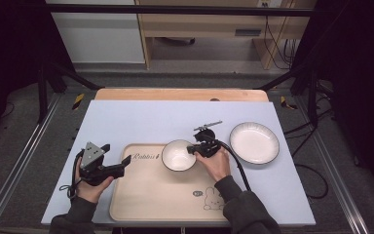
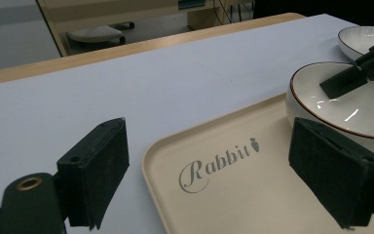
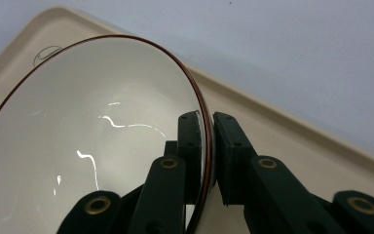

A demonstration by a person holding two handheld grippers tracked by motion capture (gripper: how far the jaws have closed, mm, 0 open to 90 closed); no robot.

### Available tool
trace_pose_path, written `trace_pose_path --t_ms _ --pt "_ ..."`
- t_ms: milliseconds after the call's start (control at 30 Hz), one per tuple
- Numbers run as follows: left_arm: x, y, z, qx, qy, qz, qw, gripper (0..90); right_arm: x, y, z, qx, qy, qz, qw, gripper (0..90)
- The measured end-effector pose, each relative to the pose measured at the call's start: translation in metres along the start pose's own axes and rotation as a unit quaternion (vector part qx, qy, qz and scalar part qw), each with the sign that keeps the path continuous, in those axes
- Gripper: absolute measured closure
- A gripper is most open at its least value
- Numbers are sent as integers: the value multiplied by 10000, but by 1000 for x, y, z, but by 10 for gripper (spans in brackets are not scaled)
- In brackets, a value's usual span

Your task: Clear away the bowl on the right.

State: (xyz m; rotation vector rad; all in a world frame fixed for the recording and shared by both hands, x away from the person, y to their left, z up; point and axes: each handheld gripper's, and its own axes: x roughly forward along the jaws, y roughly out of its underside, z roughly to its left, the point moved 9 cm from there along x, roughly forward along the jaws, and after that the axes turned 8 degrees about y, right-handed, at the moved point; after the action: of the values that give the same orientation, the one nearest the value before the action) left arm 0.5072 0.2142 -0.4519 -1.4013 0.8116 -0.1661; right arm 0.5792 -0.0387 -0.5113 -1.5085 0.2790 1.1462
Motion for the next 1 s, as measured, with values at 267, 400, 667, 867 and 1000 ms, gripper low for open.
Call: trace_pose_path --t_ms 267,400,667,867,1000 --pt "1 0 0 7 0 16 10000 143 2 1 -1 88 -69 -8 9999 820" --pt "1 1 -1 6 5 30 10000 143 2 1 -1 72 -26 2 10000 820" --pt "1 1 -1 14 7 39 10000 142 3 2 -1 22 15 -14 10000 806" --pt "2 2 -1 9 9 49 10000 143 1 0 -3 -47 147 -123 9998 729" --pt "2 2 -1 9 9 45 10000 142 -4 -4 -4 -89 231 -282 9993 651"
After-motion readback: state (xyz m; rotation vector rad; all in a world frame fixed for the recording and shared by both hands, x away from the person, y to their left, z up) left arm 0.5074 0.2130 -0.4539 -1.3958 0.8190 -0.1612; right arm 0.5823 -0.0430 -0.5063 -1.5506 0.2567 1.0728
